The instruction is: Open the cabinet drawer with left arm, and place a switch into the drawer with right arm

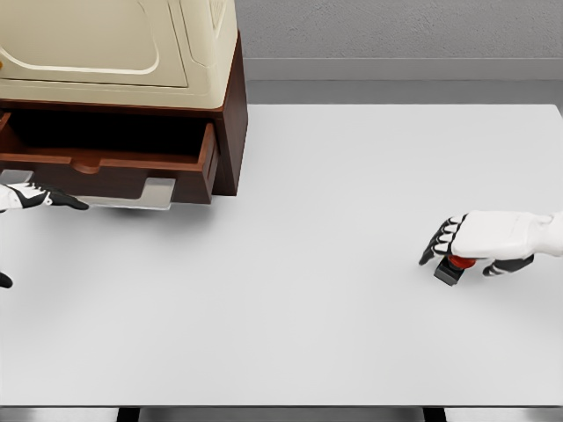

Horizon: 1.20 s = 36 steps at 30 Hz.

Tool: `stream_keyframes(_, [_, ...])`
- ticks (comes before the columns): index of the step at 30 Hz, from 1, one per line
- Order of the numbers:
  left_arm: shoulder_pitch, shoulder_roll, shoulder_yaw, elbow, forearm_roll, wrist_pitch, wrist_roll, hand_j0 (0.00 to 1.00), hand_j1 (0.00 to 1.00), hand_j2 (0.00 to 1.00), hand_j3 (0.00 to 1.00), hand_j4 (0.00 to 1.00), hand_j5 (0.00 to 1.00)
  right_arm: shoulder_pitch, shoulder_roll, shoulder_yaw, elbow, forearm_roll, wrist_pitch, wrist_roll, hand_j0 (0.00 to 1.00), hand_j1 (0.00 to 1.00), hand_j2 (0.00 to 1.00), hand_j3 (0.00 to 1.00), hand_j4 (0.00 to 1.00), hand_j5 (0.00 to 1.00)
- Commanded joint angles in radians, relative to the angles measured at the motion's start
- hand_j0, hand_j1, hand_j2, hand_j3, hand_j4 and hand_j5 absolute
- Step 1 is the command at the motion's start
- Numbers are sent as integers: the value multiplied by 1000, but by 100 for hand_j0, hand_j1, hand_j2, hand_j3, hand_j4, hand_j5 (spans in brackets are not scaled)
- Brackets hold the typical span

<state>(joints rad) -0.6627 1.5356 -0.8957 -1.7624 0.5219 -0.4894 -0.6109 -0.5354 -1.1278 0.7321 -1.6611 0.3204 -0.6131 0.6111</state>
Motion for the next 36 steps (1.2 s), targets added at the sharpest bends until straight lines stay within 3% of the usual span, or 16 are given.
stream_keyframes(1, [0,9,0,0,23,-3,0,100,100,100,100,100,100,2,-1,0,0,-4,2,0,85,85,85,85,85,85])
stream_keyframes(5, [0,15,7,0,78,-95,0,100,100,100,100,100,100,5,-1,0,0,-4,2,0,85,85,85,85,85,85])
stream_keyframes(20, [2,-74,9,0,73,-121,0,100,100,100,100,100,100,5,-1,0,0,-4,2,0,81,81,81,81,81,81])
stream_keyframes(25, [2,-75,3,-2,58,-121,0,100,100,100,100,100,100,5,-1,0,0,-6,2,0,66,66,66,66,66,66])
stream_keyframes(28, [2,-74,3,-2,-6,-121,0,100,100,100,100,100,100,6,-1,0,0,-4,2,0,66,66,66,66,66,66])
stream_keyframes(34, [0,-42,-16,-2,-16,-121,0,100,100,100,100,100,100,6,-1,0,0,-4,2,0,65,65,65,65,65,65])
stream_keyframes(36, [0,-31,-19,-2,-17,-121,0,100,100,100,100,100,100,6,0,0,0,-6,2,0,58,58,58,58,58,58])
